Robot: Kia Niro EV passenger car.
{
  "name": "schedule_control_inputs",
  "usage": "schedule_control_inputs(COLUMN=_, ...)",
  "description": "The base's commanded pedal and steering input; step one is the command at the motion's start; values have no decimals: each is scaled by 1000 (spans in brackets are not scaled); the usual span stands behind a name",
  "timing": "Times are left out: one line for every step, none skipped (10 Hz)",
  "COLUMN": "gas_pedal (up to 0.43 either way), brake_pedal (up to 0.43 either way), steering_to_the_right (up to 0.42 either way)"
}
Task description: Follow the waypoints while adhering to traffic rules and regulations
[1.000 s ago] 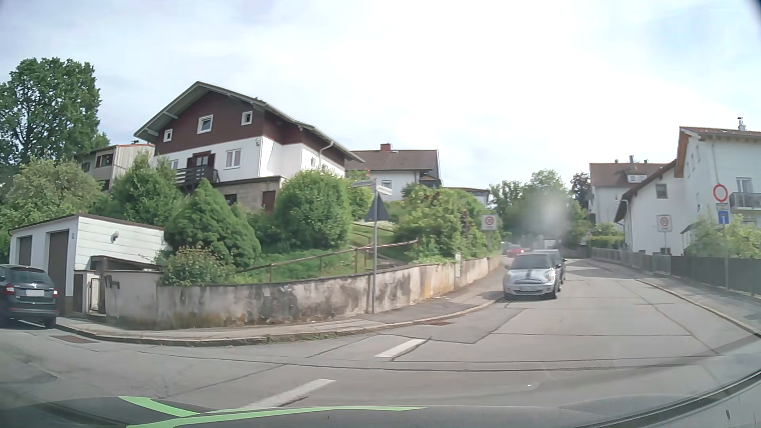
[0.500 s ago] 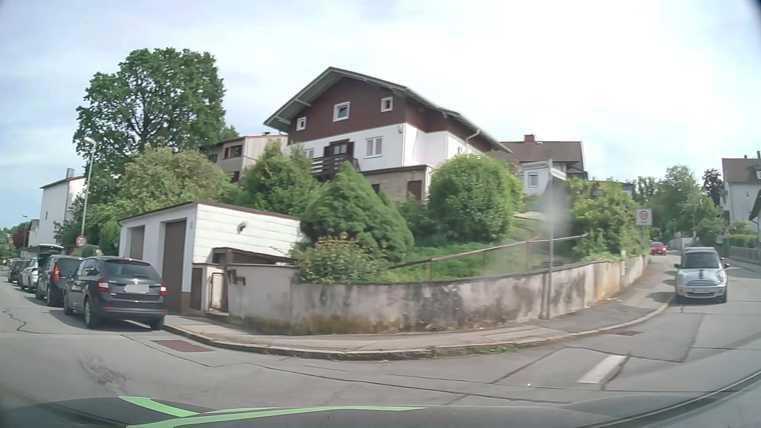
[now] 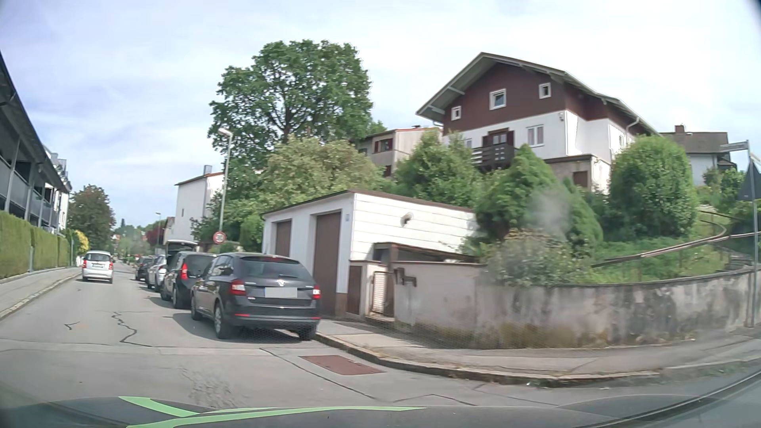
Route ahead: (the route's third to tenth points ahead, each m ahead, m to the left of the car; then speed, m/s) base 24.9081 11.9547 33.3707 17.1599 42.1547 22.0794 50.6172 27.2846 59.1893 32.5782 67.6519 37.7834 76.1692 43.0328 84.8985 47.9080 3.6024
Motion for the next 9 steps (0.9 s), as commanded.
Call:
schedule_control_inputs(gas_pedal=39, brake_pedal=0, steering_to_the_right=-711)
schedule_control_inputs(gas_pedal=39, brake_pedal=0, steering_to_the_right=-698)
schedule_control_inputs(gas_pedal=39, brake_pedal=0, steering_to_the_right=-669)
schedule_control_inputs(gas_pedal=47, brake_pedal=0, steering_to_the_right=-632)
schedule_control_inputs(gas_pedal=47, brake_pedal=0, steering_to_the_right=-598)
schedule_control_inputs(gas_pedal=47, brake_pedal=0, steering_to_the_right=-565)
schedule_control_inputs(gas_pedal=59, brake_pedal=0, steering_to_the_right=-533)
schedule_control_inputs(gas_pedal=79, brake_pedal=0, steering_to_the_right=-505)
schedule_control_inputs(gas_pedal=87, brake_pedal=0, steering_to_the_right=-457)
